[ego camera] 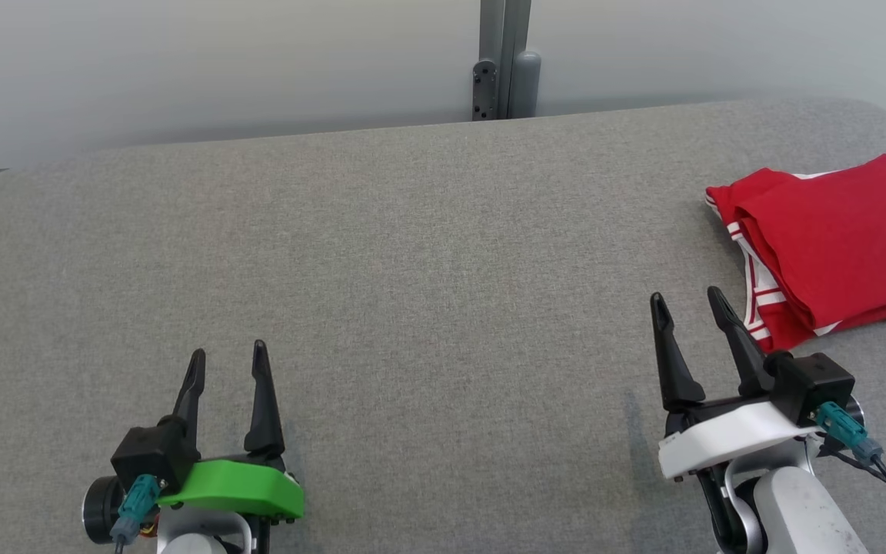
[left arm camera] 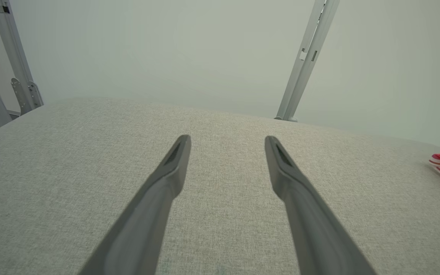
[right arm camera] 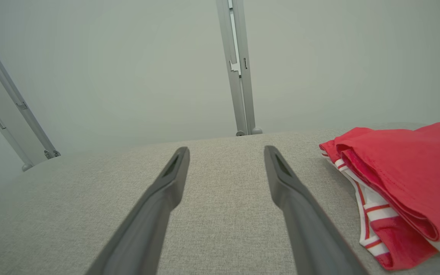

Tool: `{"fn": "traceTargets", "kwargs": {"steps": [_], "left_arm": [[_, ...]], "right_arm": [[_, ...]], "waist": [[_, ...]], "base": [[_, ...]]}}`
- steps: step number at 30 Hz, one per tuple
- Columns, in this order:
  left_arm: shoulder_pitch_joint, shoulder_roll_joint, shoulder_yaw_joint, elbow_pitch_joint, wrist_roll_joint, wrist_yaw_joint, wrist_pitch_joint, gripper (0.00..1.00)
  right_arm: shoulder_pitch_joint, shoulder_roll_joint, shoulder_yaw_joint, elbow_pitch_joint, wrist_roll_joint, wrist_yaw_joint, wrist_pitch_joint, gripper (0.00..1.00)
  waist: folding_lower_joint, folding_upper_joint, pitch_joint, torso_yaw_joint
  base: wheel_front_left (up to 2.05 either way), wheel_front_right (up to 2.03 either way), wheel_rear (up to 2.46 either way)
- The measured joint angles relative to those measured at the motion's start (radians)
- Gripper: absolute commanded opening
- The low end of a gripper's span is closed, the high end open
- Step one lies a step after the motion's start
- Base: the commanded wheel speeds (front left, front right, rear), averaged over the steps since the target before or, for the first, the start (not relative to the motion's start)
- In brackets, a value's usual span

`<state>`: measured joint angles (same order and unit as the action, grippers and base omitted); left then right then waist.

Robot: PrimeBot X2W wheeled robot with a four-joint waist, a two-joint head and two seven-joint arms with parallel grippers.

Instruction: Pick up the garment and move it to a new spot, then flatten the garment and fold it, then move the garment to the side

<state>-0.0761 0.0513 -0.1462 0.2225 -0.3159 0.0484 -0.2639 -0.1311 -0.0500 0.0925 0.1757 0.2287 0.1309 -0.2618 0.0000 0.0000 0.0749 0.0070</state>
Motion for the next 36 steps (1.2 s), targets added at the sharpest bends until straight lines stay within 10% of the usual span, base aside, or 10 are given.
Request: {"fn": "traceTargets", "kwargs": {"steps": [9, 10, 36], "left_arm": [[0.004, 0.0, -0.003, -0.006, -0.003, -0.003, 0.0, 1.0], [0.005, 0.0, -0.004, 0.0, -0.003, -0.004, 0.0, 0.0], [0.024, 0.001, 0.051, 0.037, -0.368, -0.049, 0.097, 0.0]], "right_arm": [[0.001, 0.0, -0.011, 0.006, 0.0, 0.0, 0.0, 1.0], [0.002, 0.0, -0.011, 0.012, 0.0, 0.0, 0.0, 0.0], [0.03, -0.01, -0.036, 0.051, 0.399, 0.0, 0.085, 0.0]], "waist": [[0.0, 0.0, 0.0, 0.001], [0.0, 0.0, 0.0, 0.001], [0.0, 0.0, -0.013, 0.0]], "base": [[0.0, 0.0, 0.0], [0.0, 0.0, 0.0], [0.0, 0.0, 0.0]]}}
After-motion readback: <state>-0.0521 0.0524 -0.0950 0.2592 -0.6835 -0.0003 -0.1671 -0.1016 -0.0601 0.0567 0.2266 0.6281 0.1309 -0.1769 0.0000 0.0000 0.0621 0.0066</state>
